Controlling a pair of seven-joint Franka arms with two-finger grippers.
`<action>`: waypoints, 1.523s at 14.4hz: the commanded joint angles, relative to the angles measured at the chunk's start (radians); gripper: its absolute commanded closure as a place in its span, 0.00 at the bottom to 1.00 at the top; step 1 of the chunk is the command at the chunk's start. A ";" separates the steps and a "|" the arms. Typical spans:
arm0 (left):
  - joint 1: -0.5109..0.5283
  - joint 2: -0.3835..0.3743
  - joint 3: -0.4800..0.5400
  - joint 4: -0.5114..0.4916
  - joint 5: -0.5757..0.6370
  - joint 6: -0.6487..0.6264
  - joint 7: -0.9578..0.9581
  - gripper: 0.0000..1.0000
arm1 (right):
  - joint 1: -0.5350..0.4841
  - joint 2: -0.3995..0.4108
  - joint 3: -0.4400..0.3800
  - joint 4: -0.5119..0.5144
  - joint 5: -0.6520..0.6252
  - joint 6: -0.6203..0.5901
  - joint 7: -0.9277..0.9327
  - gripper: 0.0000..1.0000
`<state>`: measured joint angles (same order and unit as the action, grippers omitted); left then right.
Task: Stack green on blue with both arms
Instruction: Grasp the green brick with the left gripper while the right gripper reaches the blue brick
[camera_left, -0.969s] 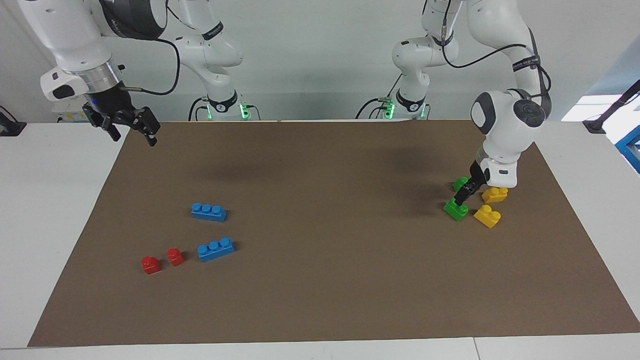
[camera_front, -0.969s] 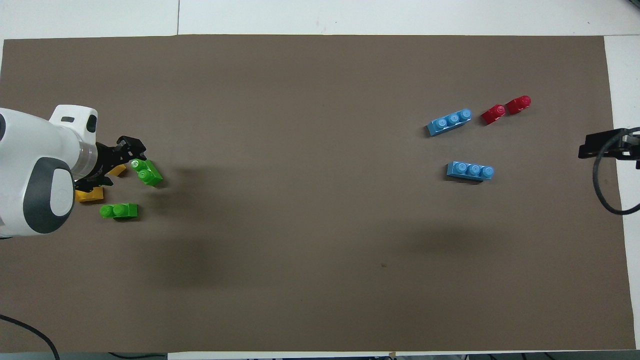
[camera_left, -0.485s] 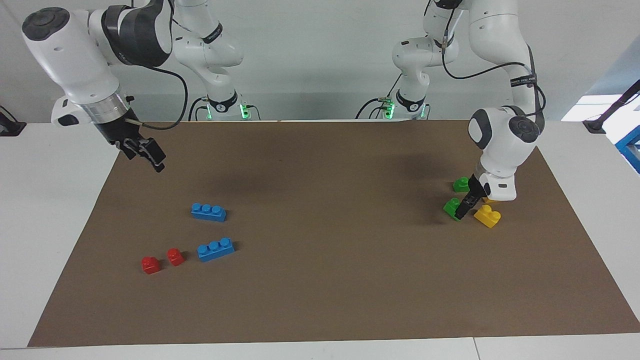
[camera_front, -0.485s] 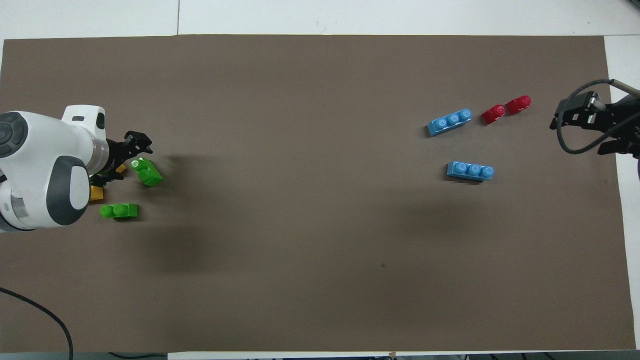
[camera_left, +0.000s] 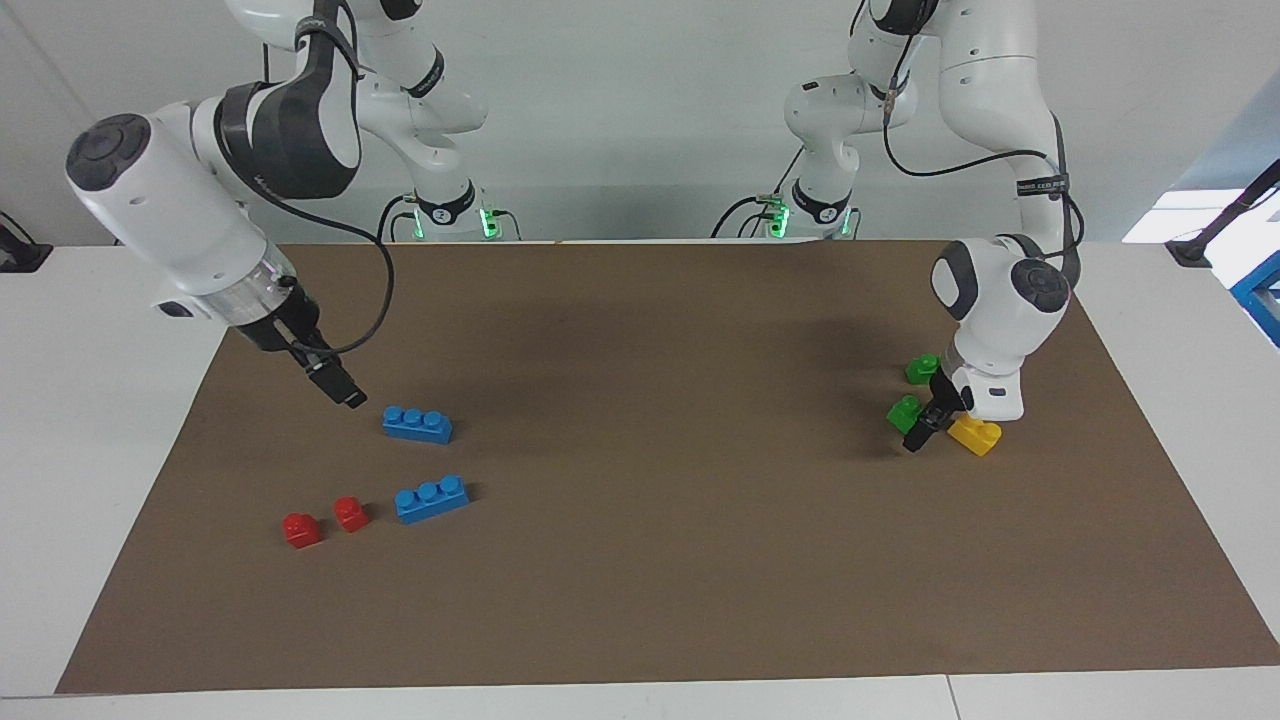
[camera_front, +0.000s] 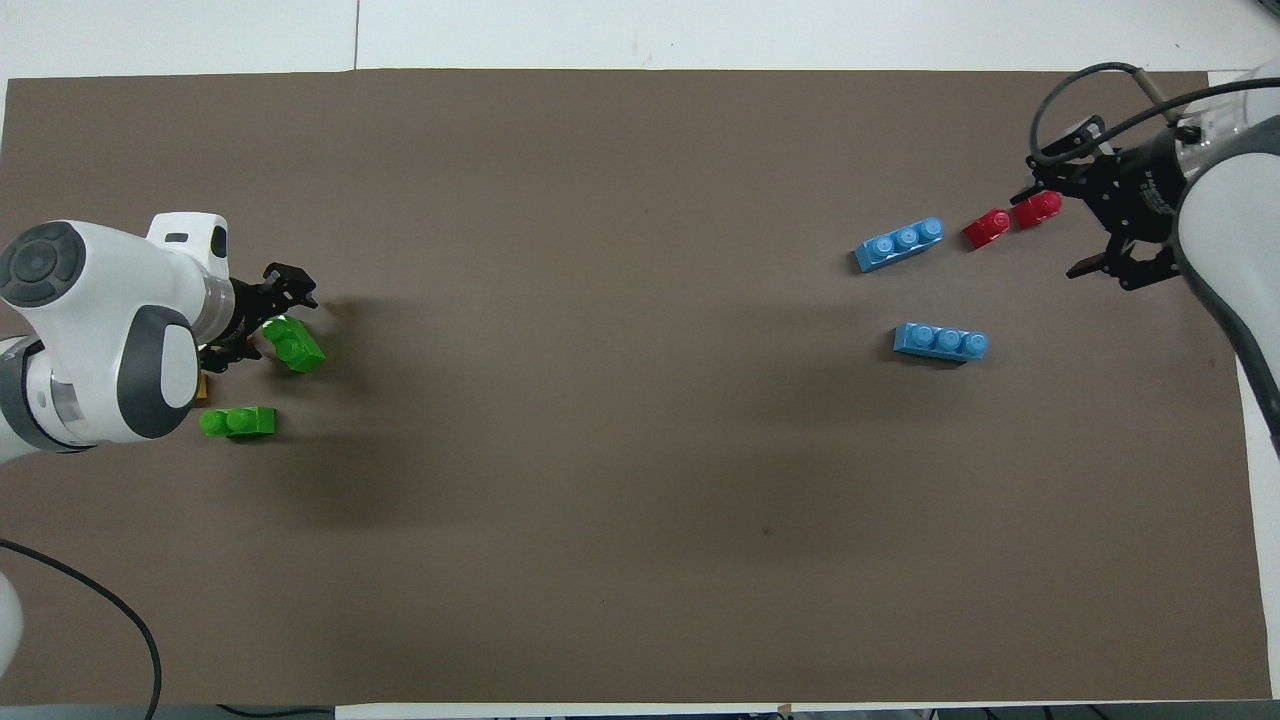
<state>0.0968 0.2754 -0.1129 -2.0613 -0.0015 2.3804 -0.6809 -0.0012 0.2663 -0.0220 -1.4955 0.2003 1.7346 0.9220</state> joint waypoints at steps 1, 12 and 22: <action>0.008 0.015 -0.005 0.012 -0.014 0.011 -0.003 0.19 | -0.006 0.089 0.002 0.084 0.059 -0.018 0.083 0.07; 0.006 0.018 -0.005 0.021 -0.012 0.022 0.038 1.00 | -0.008 0.376 0.004 0.337 0.154 -0.012 0.095 0.08; -0.061 -0.085 -0.013 0.234 -0.014 -0.367 -0.158 1.00 | -0.020 0.381 0.005 0.215 0.171 0.094 0.118 0.08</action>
<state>0.0774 0.2119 -0.1327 -1.9048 -0.0030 2.1420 -0.7630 -0.0097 0.6510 -0.0234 -1.2308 0.3501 1.7865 1.0340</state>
